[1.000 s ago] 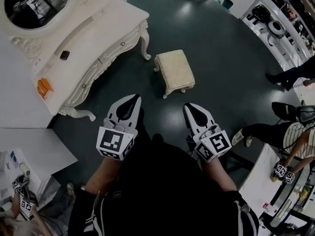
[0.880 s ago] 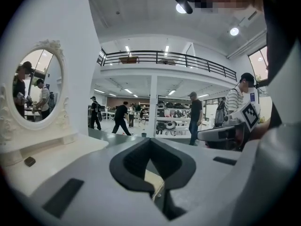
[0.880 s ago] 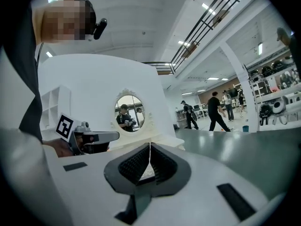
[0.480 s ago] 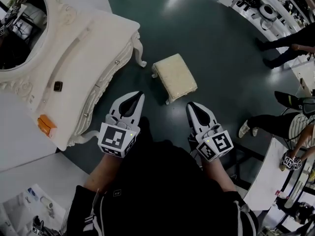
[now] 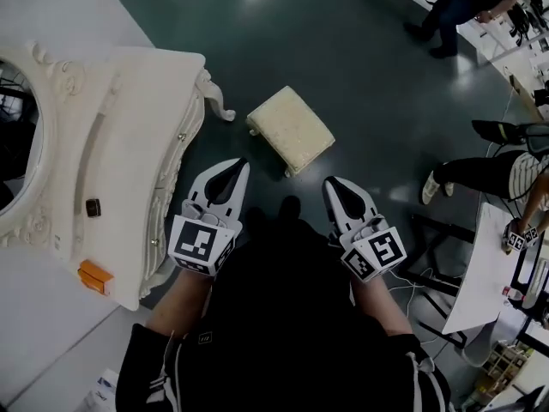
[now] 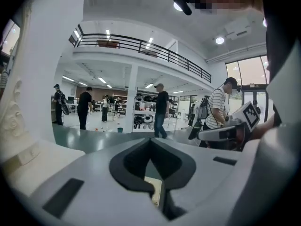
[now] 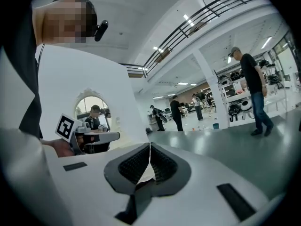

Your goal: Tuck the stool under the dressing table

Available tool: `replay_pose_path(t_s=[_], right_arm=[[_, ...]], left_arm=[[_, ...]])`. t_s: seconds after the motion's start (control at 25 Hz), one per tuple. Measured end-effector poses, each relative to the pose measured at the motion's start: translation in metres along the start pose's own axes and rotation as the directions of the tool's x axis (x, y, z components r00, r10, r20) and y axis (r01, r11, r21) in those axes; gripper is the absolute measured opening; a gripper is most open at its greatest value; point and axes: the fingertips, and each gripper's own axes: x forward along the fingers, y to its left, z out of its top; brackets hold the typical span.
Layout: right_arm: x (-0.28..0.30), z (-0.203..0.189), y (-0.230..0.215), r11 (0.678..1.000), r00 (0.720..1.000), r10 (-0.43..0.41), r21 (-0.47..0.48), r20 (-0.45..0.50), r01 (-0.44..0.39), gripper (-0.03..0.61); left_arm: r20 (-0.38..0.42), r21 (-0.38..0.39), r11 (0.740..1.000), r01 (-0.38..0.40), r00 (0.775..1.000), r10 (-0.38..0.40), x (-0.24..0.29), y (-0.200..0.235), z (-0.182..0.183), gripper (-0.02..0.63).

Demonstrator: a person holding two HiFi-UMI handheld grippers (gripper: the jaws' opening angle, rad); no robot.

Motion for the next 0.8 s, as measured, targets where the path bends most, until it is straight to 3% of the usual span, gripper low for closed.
replay_pose_path(t_s=[0.2,0.48,0.8], right_arm=[[0.013,0.001,-0.046,0.999,0.999,-0.038,0.025,-0.013,0.039,0.021],[0.027,0.0,-0.111,0.997,0.998,-0.058,0.053,-0.013,0.058,0.021],[0.064,-0.028,-0.154,0.99,0.992,-0.101,0.087,-0.081,0.108,0.021]], left_arm=[[-0.04,0.004,0.999,0.045,0.998,-0.045,0.057,-0.002,0.001,0.005],[-0.079,-0.014,0.999,0.044,0.996,-0.045,0.125,0.009,0.005,0.006],[-0.157,-0.022,0.994,0.108,0.981,-0.111,0.197,0.03,-0.03,0.005]])
